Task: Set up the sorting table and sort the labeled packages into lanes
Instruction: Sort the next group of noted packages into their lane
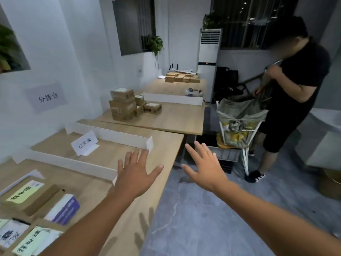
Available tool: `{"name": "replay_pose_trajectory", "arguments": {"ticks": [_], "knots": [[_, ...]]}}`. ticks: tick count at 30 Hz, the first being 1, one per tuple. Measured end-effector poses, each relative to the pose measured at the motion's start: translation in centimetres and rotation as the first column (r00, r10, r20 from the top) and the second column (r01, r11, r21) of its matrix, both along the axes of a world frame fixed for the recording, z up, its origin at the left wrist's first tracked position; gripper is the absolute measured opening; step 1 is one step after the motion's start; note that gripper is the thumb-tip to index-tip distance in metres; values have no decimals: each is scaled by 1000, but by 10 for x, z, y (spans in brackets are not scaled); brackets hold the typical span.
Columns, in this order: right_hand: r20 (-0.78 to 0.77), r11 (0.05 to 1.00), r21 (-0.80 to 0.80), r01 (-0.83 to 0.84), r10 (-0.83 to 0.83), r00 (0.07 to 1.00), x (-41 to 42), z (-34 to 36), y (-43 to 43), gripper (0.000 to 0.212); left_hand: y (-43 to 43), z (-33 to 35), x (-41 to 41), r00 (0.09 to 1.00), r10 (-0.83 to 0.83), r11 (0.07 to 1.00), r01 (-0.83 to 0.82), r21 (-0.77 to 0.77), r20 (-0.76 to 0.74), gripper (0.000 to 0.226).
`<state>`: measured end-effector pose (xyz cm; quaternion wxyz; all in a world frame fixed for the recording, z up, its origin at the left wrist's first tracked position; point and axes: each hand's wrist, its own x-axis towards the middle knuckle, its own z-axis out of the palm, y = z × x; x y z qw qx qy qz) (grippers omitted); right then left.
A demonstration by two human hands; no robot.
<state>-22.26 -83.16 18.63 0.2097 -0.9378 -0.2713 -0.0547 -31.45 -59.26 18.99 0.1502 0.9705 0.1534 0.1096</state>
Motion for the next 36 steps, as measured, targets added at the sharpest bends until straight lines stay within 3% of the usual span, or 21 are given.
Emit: {"name": "replay_pose_trajectory", "arguments": {"ticks": [11, 21, 30, 36], "knots": [[0, 996, -87, 38, -38, 999, 233, -9, 28, 75, 23, -13, 263, 997, -82, 995, 82, -64, 0, 87], [-7, 998, -54, 19, -19, 1000, 456, -16, 26, 76, 24, -25, 495, 994, -104, 992, 106, -74, 29, 85], [-88, 990, -51, -134, 129, 988, 698, -43, 49, 79, 38, -60, 690, 998, 58, 991, -62, -122, -30, 80], [-136, 966, 5, -259, 258, 957, 826, -52, 132, 78, 100, -70, 779, 977, 212, 951, -215, -224, -35, 82]]}}
